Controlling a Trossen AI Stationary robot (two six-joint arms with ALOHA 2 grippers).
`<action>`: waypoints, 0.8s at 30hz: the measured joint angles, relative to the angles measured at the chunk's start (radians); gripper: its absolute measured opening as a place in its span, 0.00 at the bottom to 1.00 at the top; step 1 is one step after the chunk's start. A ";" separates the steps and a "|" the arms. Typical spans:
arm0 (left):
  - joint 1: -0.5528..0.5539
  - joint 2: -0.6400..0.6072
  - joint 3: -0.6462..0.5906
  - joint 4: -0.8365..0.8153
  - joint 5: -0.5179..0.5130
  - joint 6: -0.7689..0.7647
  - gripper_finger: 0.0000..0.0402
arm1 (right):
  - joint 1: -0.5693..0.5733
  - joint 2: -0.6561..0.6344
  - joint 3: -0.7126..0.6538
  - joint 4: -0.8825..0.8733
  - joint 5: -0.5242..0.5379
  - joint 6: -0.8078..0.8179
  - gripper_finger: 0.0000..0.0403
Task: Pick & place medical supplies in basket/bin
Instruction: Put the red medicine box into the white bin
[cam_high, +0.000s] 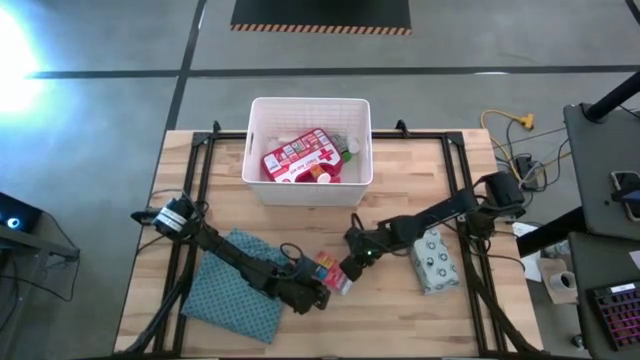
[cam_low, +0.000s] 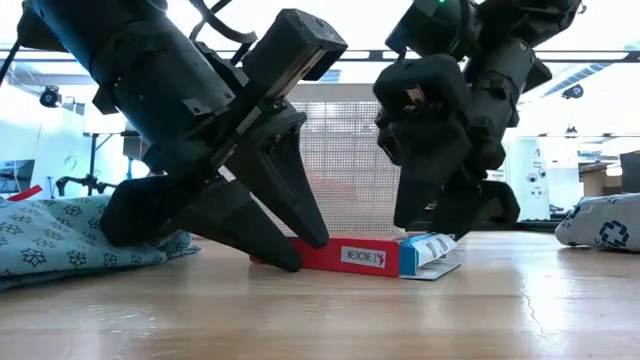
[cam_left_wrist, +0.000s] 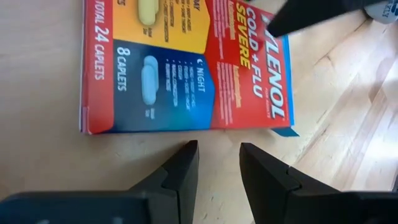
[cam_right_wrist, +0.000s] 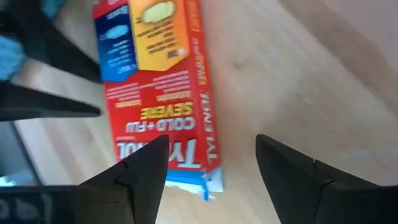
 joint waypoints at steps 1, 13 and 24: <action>0.003 0.000 0.000 0.000 0.000 0.000 0.25 | 0.000 0.006 -0.001 0.018 -0.014 0.000 0.57; 0.016 -0.002 0.000 -0.008 0.007 0.000 0.25 | -0.004 0.058 0.027 0.130 -0.099 -0.019 0.57; 0.014 -0.004 -0.001 -0.027 0.013 0.000 0.25 | -0.002 0.034 0.080 0.124 -0.135 -0.030 0.57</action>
